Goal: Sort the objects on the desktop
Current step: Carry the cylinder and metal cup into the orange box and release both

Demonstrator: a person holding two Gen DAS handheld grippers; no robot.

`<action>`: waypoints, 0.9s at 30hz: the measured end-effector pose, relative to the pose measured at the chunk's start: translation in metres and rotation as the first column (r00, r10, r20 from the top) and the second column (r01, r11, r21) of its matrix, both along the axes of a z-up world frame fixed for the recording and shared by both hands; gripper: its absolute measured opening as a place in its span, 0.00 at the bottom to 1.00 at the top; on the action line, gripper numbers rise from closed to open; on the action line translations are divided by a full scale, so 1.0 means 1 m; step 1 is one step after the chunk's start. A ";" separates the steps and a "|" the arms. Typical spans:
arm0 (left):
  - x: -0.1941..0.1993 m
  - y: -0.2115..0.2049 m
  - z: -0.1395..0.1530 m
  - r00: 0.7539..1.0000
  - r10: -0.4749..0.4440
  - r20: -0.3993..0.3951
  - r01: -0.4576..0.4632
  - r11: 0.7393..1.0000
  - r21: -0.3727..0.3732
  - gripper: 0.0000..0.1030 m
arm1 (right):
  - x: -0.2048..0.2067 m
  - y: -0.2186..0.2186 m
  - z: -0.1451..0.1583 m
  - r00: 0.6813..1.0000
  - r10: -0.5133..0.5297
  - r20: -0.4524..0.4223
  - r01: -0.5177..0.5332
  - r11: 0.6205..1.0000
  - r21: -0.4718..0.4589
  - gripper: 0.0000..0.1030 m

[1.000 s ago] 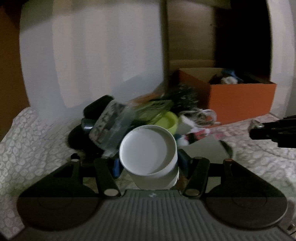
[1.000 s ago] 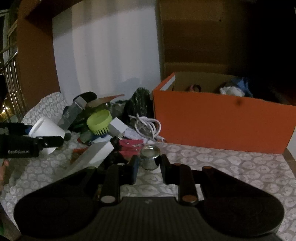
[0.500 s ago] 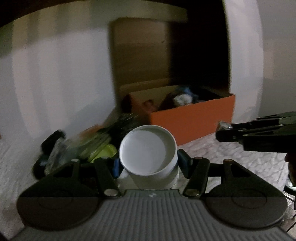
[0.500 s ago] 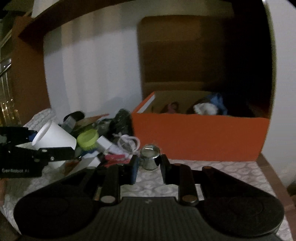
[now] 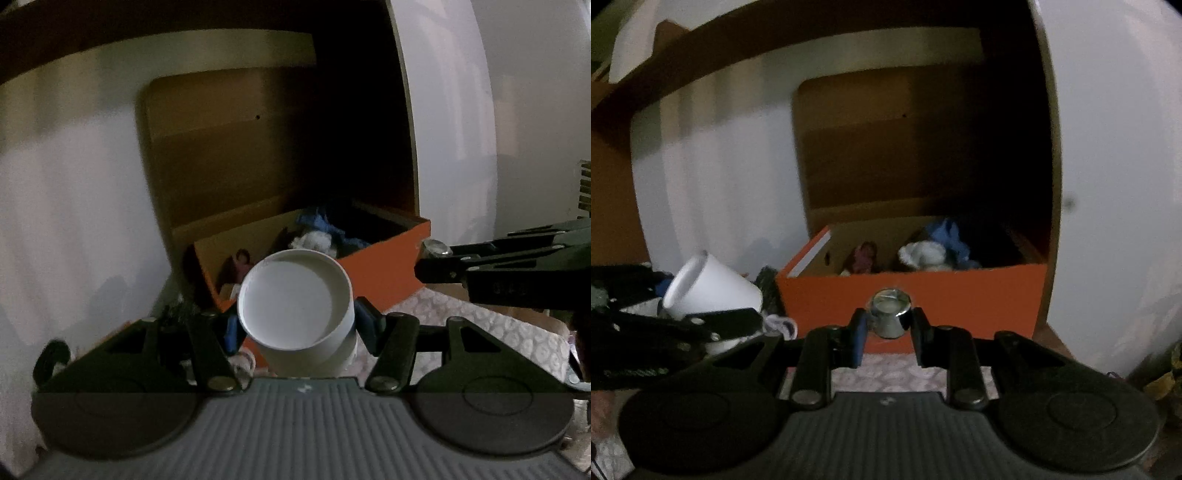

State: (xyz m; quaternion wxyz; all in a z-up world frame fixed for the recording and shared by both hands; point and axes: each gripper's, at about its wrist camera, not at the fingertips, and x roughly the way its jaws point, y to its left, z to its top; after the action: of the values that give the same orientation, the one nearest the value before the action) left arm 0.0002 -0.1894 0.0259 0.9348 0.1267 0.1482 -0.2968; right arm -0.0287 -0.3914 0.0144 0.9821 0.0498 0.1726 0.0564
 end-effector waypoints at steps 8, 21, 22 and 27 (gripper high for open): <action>0.014 -0.024 0.007 0.999 0.026 0.046 -0.028 0.999 0.031 0.57 | 0.019 -0.012 0.010 0.999 -0.016 0.033 0.015 1.000 0.017 0.23; 0.036 -0.044 0.005 0.995 0.061 0.077 -0.068 0.994 0.083 0.58 | 0.044 -0.019 0.014 0.999 -0.023 0.023 0.022 1.000 0.017 0.23; 0.038 -0.047 0.005 0.995 0.063 0.076 -0.069 0.994 0.087 0.58 | 0.046 -0.020 0.013 0.999 -0.026 0.024 0.025 1.000 0.017 0.23; 0.058 -0.055 0.007 0.991 0.108 0.083 -0.116 0.988 0.100 0.58 | 0.062 -0.027 0.014 0.999 -0.036 0.025 0.035 0.999 0.016 0.23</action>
State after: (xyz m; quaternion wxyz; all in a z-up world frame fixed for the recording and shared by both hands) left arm 0.0581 -0.2448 0.0328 0.9471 0.1786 0.1342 -0.2305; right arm 0.0328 -0.4180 0.0280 0.9846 0.0598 0.1589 0.0410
